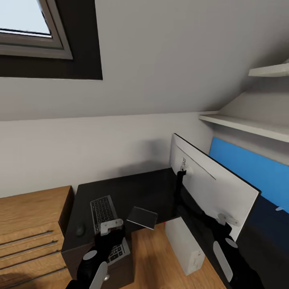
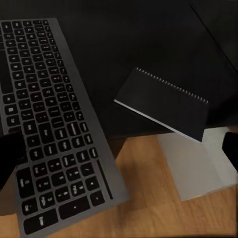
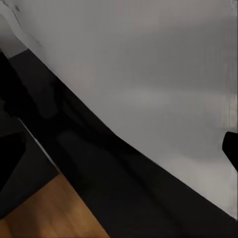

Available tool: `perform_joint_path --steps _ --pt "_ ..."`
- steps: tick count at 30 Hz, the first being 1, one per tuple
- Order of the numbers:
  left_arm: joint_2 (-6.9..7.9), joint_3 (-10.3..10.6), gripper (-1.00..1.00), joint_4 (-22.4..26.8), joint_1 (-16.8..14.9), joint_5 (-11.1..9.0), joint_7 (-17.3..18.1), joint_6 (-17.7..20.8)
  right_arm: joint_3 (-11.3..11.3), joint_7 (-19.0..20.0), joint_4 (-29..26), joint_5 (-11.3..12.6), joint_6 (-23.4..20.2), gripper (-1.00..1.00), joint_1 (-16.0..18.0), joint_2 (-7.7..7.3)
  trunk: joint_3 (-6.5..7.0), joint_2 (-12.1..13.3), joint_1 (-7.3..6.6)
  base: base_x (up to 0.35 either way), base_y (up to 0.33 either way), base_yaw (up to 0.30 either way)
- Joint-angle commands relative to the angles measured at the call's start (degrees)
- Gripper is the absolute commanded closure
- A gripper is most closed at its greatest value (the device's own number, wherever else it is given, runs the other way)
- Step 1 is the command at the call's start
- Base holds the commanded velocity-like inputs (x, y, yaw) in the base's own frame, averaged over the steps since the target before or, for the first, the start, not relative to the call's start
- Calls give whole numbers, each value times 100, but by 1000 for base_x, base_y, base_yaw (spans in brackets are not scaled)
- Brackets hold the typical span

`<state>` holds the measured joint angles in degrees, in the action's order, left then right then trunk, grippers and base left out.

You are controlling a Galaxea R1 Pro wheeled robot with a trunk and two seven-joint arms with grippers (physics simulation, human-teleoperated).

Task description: In the bedroom, organize the workspace by keeping the computer under the desk, ensuring the monitor is on the desk, placing the keyboard on the desk next to the monitor, placing the mouse on the desk next to the keyboard, moving the folder from the swivel chair onto the desk next to the mouse, stacking the notebook on top of the folder with the pen on top of the notebook, and positioning the swivel chair next to the desk.

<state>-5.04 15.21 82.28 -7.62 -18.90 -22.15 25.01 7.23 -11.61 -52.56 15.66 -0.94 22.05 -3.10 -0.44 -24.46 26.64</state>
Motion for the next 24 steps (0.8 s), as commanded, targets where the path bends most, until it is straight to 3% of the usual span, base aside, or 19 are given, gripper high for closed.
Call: perform_joint_path --steps 1,4,13,17,24 --pt "2 8 -100 7 -3 -61 -53 12 -8 -19 -1 42 -3 -100 1 0 -5 -6 3 0 0 -175" --pt "3 8 -100 8 -3 -66 -53 17 -60 -1 12 41 17 -100 1 39 -5 -6 3 20 0 -80" --pt "3 14 -100 -4 -2 -66 -53 20 -793 3 29 18 38 -100 1 137 -5 -6 3 194 106 -15" --pt "2 17 -100 -13 -3 -63 -53 21 -950 3 79 17 31 -100 1 145 -5 -6 3 76 47 -2" --pt "0 21 -100 -18 -2 -56 -53 21 -999 1 182 16 5 -100 4 151 -5 -6 3 83 10 0"
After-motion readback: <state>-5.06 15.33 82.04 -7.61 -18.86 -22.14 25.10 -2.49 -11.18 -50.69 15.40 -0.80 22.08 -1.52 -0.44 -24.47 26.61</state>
